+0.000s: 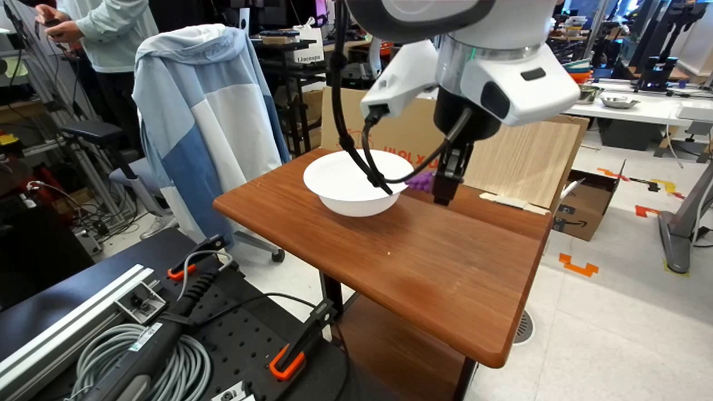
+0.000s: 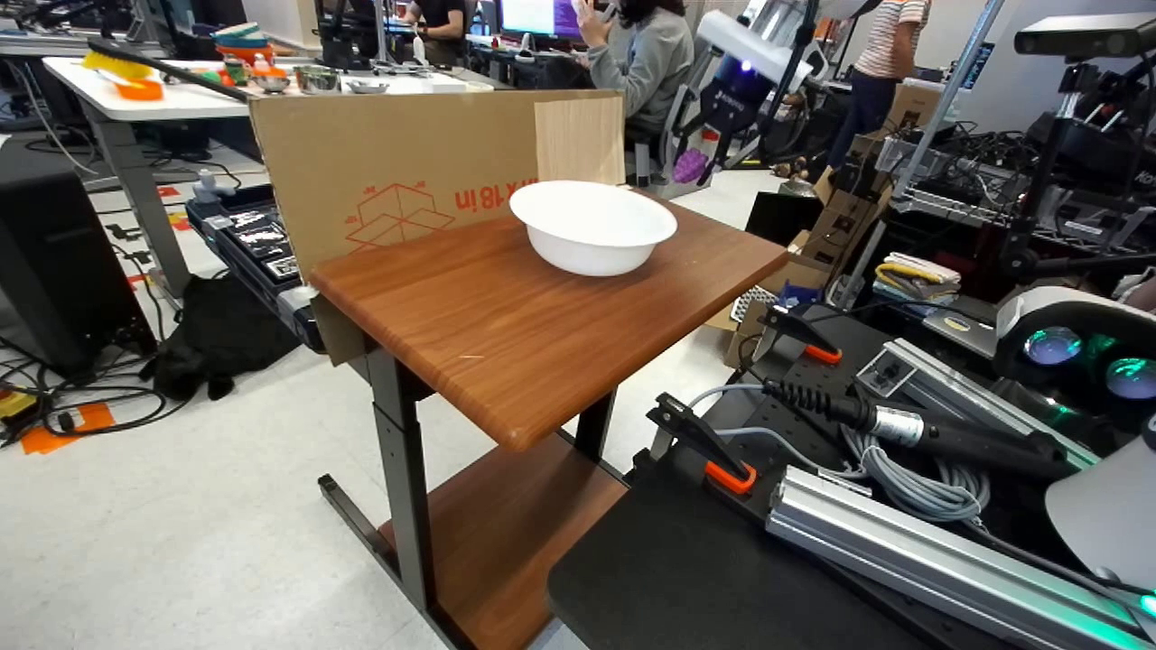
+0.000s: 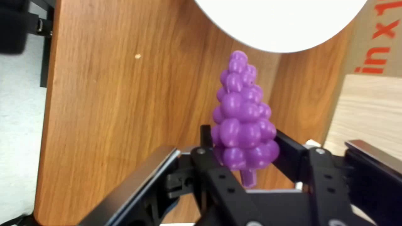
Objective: Put the purple toy in the white bowl
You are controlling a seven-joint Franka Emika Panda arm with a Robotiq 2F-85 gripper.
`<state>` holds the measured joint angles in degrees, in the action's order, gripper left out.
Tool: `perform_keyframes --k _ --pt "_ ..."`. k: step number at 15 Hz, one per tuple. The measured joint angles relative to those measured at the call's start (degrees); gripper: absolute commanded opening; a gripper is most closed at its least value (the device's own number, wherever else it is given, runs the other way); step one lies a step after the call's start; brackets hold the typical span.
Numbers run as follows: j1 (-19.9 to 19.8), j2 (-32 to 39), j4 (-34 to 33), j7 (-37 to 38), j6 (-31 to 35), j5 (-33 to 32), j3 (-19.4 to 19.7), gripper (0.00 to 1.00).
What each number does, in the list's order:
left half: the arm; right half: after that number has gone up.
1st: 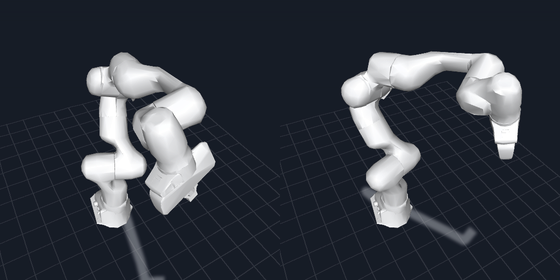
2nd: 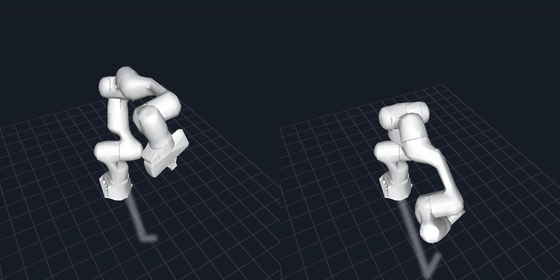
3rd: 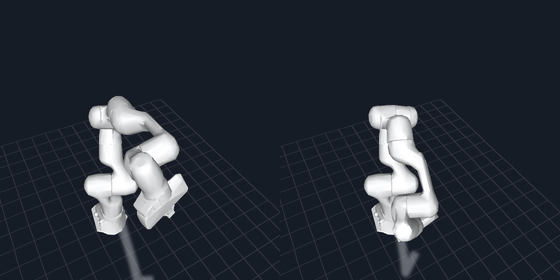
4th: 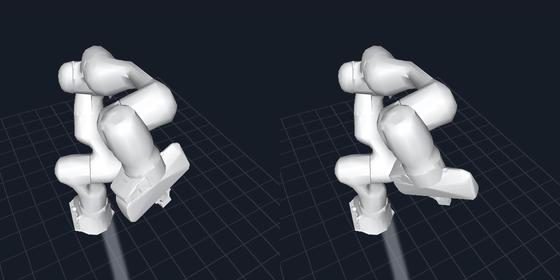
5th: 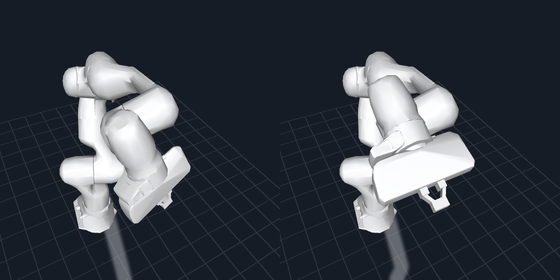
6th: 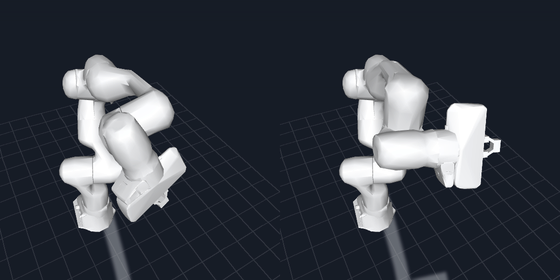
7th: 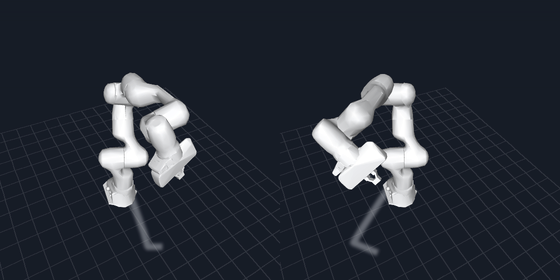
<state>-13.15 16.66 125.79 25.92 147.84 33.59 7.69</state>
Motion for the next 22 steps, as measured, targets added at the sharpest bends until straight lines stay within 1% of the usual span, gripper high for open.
perform_keyframes --k 3,5,8,9,10,13,18,19,20,21,22 --pt "0.6 -7.9 4.5 -7.8 0.3 10.1 -3.4 0.2" --pt "2.2 -11.1 5.7 -13.2 0.0 18.9 -5.5 0.2" --pt "5.6 -11.9 5.2 -21.0 -2.3 32.6 -7.3 0.2" --pt "6.5 -11.5 4.9 -23.3 -3.4 36.4 -7.5 0.2" --pt "7.2 -10.8 4.6 -24.7 -4.5 38.9 -7.6 0.2" --pt "7.9 -6.6 3.1 -25.5 -6.6 42.2 -7.6 0.2" --pt "7.6 2.7 -1.3 -23.4 -7.4 42.4 -5.8 0.2" --pt "7.5 4.2 -2.2 -22.8 -7.4 42.4 -5.4 0.31" --pt "7.4 5.6 -3.1 -22.1 -7.4 42.4 -4.9 0.7" --pt "7.3 6.9 -3.9 -21.4 -7.4 42.4 -4.5 0.69" --pt "7.3 7.9 -4.5 -20.5 -7.4 42.3 -4.1 0.71"
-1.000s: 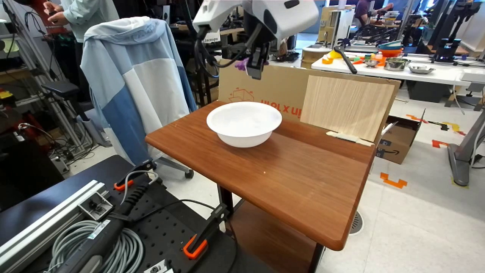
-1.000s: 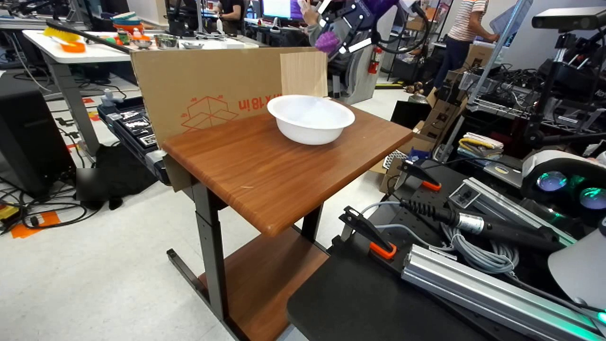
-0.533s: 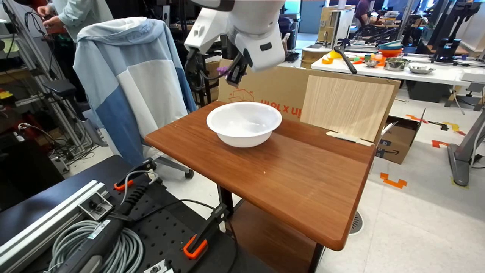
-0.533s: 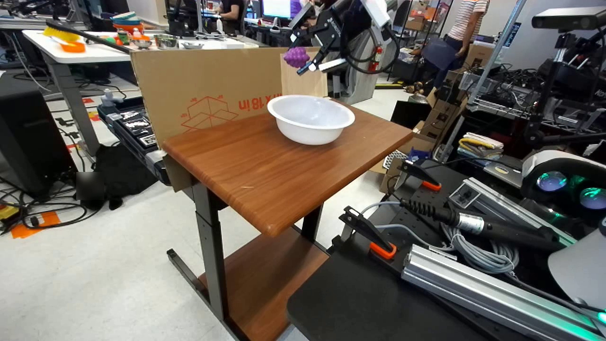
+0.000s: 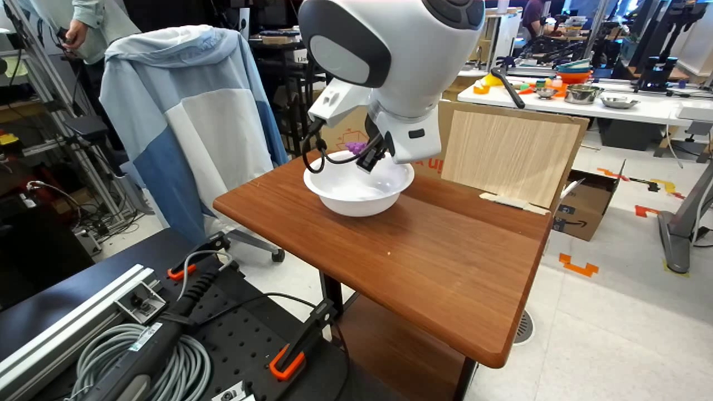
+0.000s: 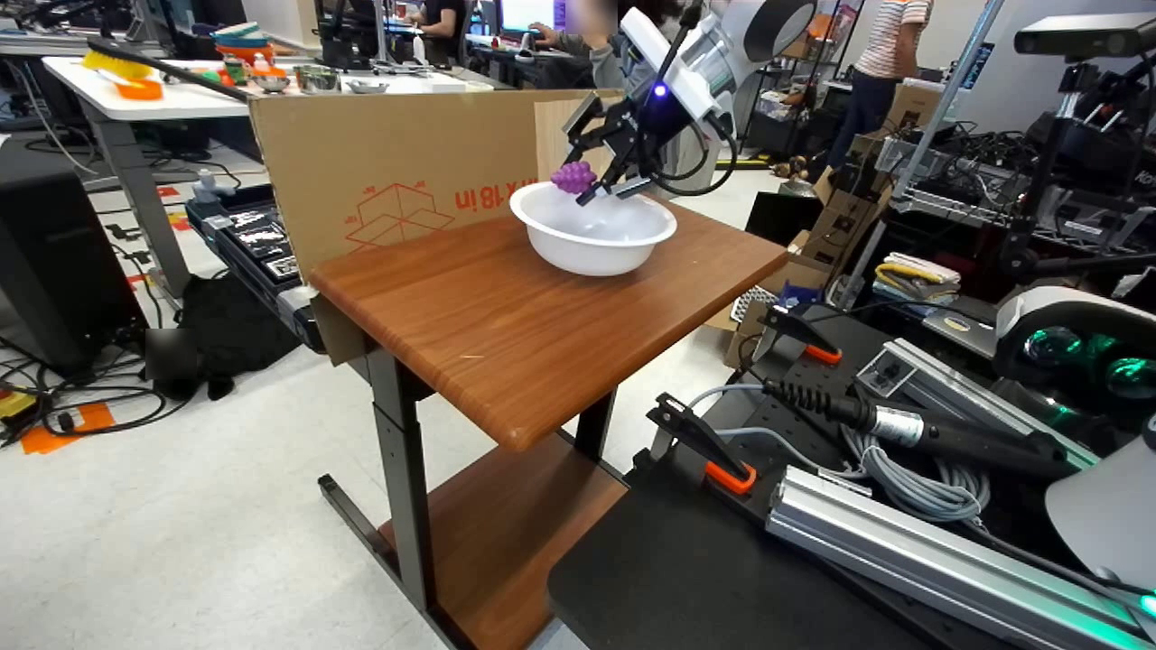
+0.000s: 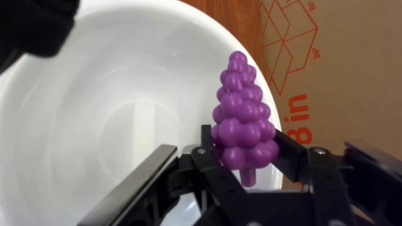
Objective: Put the purple toy in the white bowl
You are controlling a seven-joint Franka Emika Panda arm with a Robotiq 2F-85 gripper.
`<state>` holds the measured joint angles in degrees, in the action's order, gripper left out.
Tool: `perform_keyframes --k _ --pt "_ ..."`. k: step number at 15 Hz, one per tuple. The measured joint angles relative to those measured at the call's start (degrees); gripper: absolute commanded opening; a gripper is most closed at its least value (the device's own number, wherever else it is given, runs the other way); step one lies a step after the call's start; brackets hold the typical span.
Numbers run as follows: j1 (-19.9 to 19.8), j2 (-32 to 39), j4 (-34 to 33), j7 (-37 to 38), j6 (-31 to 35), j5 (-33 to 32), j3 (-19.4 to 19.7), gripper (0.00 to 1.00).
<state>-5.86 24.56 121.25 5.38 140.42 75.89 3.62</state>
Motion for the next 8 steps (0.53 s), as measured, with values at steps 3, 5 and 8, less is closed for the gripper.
perform_keyframes --k 3,5,8 --pt "0.0 1.8 -1.3 2.7 0.0 -0.4 1.0 0.92" --pt "0.0 1.3 -1.2 4.5 0.0 -2.1 1.7 1.0" --pt "0.0 -2.2 0.5 8.2 -1.9 -8.0 3.6 1.0"
